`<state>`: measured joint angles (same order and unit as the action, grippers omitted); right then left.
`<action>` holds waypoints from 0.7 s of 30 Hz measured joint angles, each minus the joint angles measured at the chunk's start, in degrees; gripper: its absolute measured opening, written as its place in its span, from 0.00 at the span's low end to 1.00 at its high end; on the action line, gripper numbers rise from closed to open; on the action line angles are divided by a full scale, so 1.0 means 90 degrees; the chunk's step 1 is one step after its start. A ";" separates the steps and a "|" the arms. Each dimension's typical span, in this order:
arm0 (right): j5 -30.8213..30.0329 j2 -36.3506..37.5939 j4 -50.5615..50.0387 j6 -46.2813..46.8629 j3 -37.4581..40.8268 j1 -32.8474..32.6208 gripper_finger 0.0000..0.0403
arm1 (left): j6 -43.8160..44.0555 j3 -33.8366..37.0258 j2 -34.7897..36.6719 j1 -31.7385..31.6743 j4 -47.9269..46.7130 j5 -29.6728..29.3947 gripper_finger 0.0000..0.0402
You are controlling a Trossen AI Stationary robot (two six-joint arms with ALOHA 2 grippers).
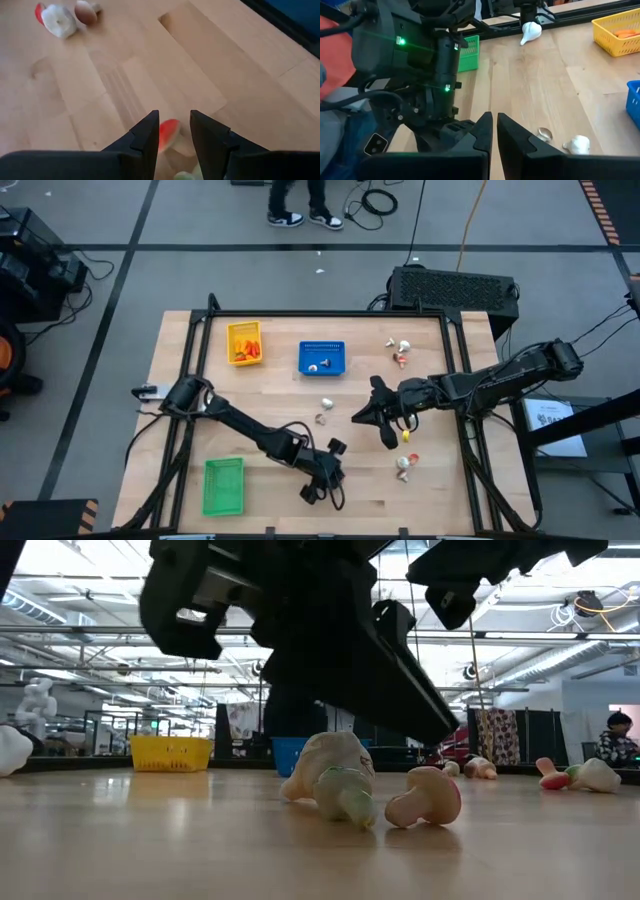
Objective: Sort produce into baskets
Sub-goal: Put the orange mushroom into the blue bin
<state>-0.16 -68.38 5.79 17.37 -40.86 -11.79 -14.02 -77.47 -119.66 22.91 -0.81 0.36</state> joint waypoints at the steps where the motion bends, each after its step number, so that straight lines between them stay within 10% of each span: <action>1: 0.0000 0.0000 -0.0005 0.0000 0.0000 0.0003 0.04 | -0.0062 0.0000 0.0000 -0.0003 0.0016 -0.0010 0.29; 21: -0.0022 -0.0215 -0.0024 0.0399 0.0000 -0.0287 0.04 | -0.0500 0.0000 -0.0018 -0.0016 0.0037 -0.0024 0.60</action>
<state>-0.36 -70.31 5.58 20.95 -40.86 -14.37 -18.52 -77.47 -119.82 22.76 -0.48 0.14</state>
